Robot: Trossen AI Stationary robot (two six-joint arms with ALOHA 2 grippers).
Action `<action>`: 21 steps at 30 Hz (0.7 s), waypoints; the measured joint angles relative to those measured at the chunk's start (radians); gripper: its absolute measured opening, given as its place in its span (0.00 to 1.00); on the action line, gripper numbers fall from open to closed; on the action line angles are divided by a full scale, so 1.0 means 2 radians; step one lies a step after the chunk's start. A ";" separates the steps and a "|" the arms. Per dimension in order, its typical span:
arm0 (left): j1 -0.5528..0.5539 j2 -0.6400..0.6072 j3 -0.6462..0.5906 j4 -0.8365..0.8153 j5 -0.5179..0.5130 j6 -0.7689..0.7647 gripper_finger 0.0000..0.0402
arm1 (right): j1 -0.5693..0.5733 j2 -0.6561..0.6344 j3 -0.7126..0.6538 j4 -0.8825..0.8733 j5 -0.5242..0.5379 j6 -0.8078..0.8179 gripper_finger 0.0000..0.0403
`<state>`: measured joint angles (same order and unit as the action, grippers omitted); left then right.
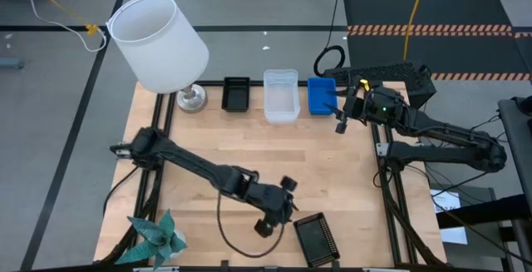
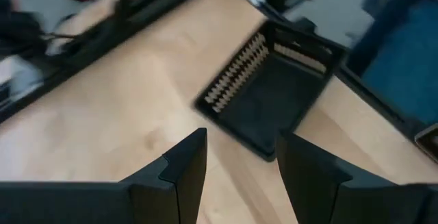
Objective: Stack baskets by color
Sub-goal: Stack the bottom black bin on the stacked black bins
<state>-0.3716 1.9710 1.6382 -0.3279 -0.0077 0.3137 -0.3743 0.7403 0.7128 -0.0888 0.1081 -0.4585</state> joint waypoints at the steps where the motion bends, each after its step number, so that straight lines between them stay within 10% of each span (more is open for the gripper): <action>1: 0.000 0.010 0.003 0.001 0.008 0.011 0.44 | 0.002 0.000 0.000 0.000 0.000 0.001 0.39; 21: -0.021 0.142 0.102 -0.038 0.047 0.120 0.44 | 0.015 0.000 0.000 0.030 0.000 -0.013 0.39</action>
<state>-0.4137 2.2549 1.8421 -0.4033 0.0868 0.5528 -0.3450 0.7406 0.7132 -0.0289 0.1081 -0.4854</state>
